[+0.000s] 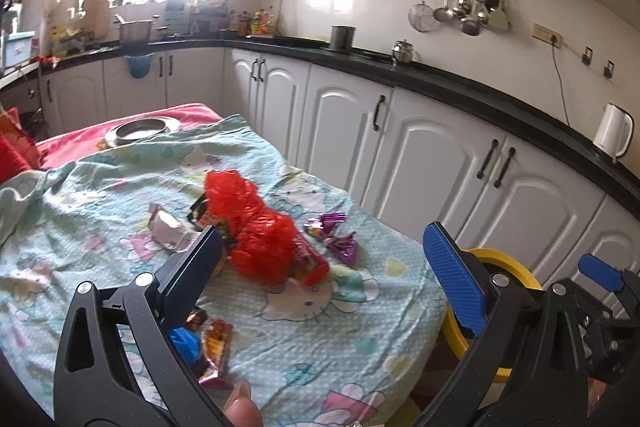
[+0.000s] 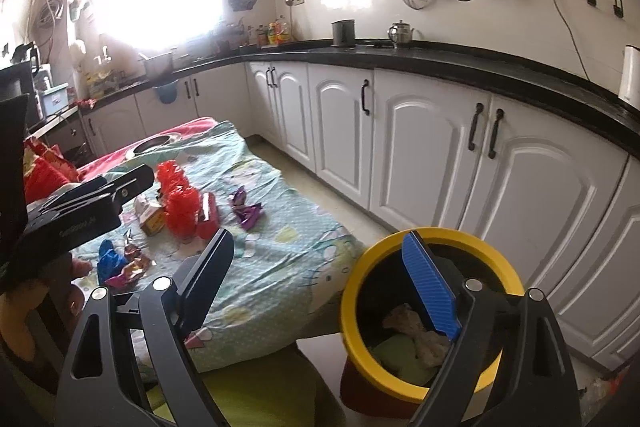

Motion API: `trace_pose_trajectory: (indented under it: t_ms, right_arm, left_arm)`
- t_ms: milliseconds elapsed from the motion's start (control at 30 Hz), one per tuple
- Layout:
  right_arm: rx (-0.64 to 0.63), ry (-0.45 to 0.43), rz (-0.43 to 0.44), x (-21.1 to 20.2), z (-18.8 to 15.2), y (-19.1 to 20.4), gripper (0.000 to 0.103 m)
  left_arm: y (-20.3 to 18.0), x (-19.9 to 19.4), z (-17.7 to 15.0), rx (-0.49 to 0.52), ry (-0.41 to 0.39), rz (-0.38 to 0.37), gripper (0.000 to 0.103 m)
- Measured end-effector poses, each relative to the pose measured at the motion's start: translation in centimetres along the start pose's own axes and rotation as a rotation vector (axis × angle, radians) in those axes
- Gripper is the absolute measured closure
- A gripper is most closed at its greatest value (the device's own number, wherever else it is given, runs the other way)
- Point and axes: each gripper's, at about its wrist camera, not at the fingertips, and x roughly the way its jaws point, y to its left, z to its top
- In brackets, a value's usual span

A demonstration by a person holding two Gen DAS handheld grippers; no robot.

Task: Collect trash
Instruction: 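Move both open grippers back toward the trash on the bed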

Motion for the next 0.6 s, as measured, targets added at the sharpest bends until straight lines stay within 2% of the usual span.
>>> trace_pose_trajectory:
  t_ms: [600]
  right_arm:
    - [-0.101, 0.067, 0.124, 4.7, 0.8, 6.5, 0.019]
  left_arm:
    - [8.0, 1.0, 0.1, -0.149, 0.009, 0.112, 0.011]
